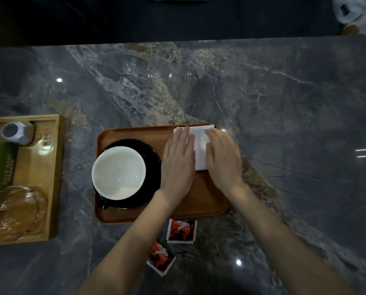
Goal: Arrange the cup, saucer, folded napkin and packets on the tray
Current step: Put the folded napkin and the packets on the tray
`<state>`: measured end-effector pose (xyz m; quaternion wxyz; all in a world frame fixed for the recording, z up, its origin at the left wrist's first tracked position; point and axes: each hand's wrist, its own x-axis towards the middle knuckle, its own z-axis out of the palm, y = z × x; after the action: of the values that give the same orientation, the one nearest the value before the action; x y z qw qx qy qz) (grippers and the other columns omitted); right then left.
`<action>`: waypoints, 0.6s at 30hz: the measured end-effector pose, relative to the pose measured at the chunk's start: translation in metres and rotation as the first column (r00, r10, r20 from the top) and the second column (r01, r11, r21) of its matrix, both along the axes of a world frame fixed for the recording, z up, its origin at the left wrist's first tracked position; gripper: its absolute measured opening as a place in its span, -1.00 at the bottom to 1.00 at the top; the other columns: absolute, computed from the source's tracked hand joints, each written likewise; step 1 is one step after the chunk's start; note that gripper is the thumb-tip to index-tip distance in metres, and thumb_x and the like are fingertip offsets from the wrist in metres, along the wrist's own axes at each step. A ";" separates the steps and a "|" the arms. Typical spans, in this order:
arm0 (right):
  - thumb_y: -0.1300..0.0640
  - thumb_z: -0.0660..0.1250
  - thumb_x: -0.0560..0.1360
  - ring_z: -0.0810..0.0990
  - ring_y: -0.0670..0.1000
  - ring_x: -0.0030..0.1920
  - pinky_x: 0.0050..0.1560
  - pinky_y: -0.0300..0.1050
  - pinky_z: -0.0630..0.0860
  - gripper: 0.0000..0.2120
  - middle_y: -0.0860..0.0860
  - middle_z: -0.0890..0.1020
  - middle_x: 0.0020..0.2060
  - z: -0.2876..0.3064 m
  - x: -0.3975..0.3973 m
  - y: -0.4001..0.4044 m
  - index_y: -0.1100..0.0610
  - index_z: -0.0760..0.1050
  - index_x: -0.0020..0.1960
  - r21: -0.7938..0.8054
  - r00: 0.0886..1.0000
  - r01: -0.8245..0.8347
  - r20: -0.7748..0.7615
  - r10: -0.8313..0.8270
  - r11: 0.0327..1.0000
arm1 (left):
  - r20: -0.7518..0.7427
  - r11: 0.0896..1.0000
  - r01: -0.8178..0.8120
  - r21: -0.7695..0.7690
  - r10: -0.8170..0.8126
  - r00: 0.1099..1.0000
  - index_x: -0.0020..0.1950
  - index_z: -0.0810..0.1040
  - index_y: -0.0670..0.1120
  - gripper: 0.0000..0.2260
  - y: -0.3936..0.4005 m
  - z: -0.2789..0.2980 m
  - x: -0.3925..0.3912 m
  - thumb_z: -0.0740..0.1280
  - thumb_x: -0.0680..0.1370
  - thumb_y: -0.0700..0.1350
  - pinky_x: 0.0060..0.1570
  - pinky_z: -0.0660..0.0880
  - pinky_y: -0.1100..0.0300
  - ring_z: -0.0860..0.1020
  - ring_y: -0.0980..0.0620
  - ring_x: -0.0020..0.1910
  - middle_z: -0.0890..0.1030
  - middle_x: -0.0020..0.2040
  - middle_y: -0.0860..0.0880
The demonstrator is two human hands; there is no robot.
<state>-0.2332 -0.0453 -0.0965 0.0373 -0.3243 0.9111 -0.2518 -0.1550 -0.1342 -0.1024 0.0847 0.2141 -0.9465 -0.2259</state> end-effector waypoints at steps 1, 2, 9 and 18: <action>0.18 0.12 0.57 0.32 0.16 0.40 0.40 0.12 0.22 -0.62 0.19 0.41 0.36 -0.003 0.004 0.002 0.24 0.32 0.37 0.081 0.997 -0.072 -0.015 0.074 0.994 | 0.052 0.999 0.019 0.026 -0.021 0.998 0.42 0.22 -0.25 -0.61 0.003 -0.004 0.004 0.12 0.59 -0.21 0.40 0.12 -0.03 0.06 -0.13 0.48 0.22 0.47 -0.24; 0.14 0.09 0.58 0.19 0.10 0.46 0.46 0.11 0.08 -0.57 0.16 0.30 0.43 -0.007 0.008 0.003 0.21 0.22 0.43 0.158 0.993 -0.115 -0.011 0.118 0.981 | 0.110 0.999 0.021 0.050 -0.026 0.994 0.46 0.11 -0.23 -0.58 0.004 -0.008 0.007 0.06 0.62 -0.16 0.43 0.02 0.00 -0.07 -0.06 0.47 0.12 0.51 -0.20; 0.03 0.02 0.61 -0.13 -0.03 0.47 0.44 0.08 -0.20 -0.49 0.09 0.09 0.51 -0.031 0.012 0.012 0.19 0.01 0.48 0.332 0.992 -0.109 -0.028 0.125 0.937 | 0.317 0.998 0.054 0.036 -0.062 0.946 0.49 -0.13 -0.16 -0.53 0.005 -0.022 0.003 -0.06 0.64 -0.05 0.46 -0.05 -0.01 -0.18 -0.02 0.50 -0.11 0.54 -0.12; 0.02 -0.03 0.61 -0.05 -0.04 0.51 0.44 0.08 -0.29 -0.52 0.04 0.09 0.52 -0.016 0.007 0.011 0.13 0.03 0.49 0.342 0.989 -0.145 0.055 0.135 0.928 | 0.403 0.989 0.113 0.093 -0.142 0.904 0.48 -0.05 -0.21 -0.54 -0.007 -0.001 -0.002 -0.03 0.63 -0.12 0.45 0.04 -0.04 -0.09 -0.07 0.51 -0.06 0.54 -0.17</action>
<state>-0.2264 -0.0341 -0.1129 0.1252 -0.3730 0.9150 -0.0896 -0.1575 -0.1415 -0.1031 -0.1373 0.1970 -0.9471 -0.2129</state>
